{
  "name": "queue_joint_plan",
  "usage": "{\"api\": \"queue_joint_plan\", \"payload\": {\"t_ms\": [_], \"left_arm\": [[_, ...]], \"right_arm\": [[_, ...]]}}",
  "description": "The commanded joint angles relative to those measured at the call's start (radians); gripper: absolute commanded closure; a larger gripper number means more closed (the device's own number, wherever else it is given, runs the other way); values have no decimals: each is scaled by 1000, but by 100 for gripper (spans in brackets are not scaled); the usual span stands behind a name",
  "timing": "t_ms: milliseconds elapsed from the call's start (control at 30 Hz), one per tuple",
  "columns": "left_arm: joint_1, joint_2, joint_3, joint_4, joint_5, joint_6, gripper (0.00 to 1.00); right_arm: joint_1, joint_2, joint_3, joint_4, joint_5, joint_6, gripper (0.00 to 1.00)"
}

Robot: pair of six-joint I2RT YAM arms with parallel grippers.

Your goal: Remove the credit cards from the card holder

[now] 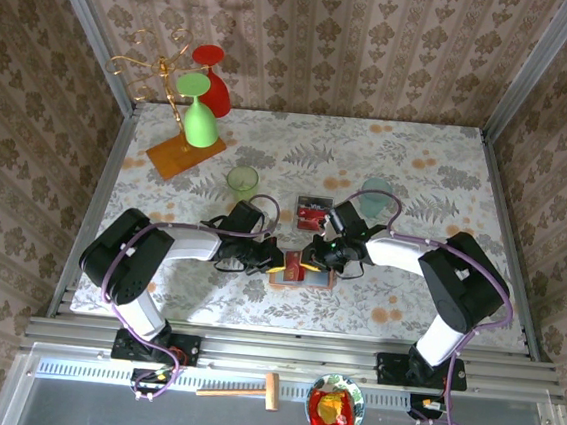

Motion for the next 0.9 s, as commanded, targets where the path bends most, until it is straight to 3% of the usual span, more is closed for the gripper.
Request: {"api": "queue_joint_plan", "payload": {"t_ms": [0,867], "left_arm": [[4,17,-23,-25,-4,8,94],[3,12,23,-66,-13,12,94]], "right_arm": [[-10,-25,-28,-9,10,-10,86],[-99,-187,-47,-146,14,-94,91]]}}
